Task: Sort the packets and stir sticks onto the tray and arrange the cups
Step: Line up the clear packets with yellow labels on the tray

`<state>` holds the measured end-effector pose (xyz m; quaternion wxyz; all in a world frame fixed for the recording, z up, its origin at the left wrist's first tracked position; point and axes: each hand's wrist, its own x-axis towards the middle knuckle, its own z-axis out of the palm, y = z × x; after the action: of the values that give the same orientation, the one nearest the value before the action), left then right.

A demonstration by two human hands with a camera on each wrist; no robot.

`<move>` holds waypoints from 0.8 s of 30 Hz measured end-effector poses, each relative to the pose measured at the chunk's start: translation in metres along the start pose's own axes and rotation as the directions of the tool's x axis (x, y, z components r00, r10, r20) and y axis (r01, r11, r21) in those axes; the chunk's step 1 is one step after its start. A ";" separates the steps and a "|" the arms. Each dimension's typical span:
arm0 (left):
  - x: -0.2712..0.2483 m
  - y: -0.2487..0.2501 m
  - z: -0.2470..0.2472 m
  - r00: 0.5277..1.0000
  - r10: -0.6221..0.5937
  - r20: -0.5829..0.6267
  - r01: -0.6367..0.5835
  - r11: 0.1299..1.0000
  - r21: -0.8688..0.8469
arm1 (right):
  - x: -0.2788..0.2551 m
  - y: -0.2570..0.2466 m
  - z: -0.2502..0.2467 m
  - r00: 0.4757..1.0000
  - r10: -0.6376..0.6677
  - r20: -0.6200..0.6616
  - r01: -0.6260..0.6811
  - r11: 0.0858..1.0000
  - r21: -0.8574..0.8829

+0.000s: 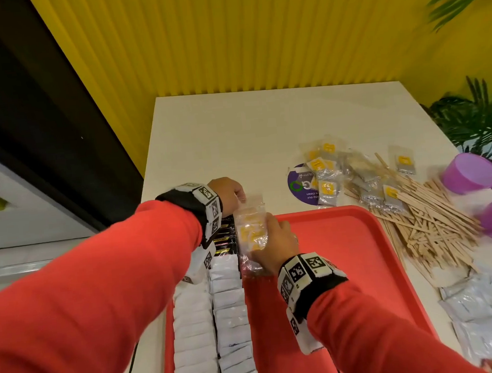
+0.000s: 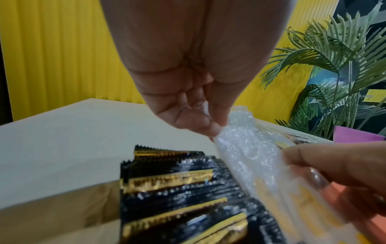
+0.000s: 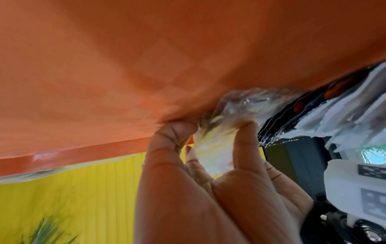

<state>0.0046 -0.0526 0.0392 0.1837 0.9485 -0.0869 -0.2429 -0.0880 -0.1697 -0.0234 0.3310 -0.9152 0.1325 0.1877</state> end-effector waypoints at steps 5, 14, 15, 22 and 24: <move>0.004 0.002 0.003 1.000 0.017 0.009 -0.017 1.000 -0.007 | -0.002 0.005 -0.002 0.999 -0.018 0.030 0.017 1.000 0.026; 0.010 0.001 0.004 0.999 -0.021 -0.026 0.021 1.000 0.012 | -0.008 0.011 -0.007 0.998 0.055 0.009 -0.055 0.997 -0.047; 0.011 0.000 0.003 0.999 -0.020 -0.032 0.020 1.000 0.012 | -0.010 0.012 -0.006 0.997 0.075 0.014 -0.074 0.995 -0.067; 0.015 -0.004 0.001 1.000 0.003 -0.025 -0.002 0.999 0.046 | -0.010 0.007 0.003 0.995 0.063 0.082 -0.058 0.996 -0.070; 0.016 -0.004 0.002 1.000 0.007 -0.030 -0.005 0.998 0.055 | -0.009 0.006 0.002 0.994 0.052 0.096 -0.047 0.997 -0.057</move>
<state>0.0182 -0.0537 0.0293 0.1597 0.9565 -0.0936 -0.2253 -0.0988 -0.1714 -0.0246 0.3072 -0.9101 0.1336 0.2439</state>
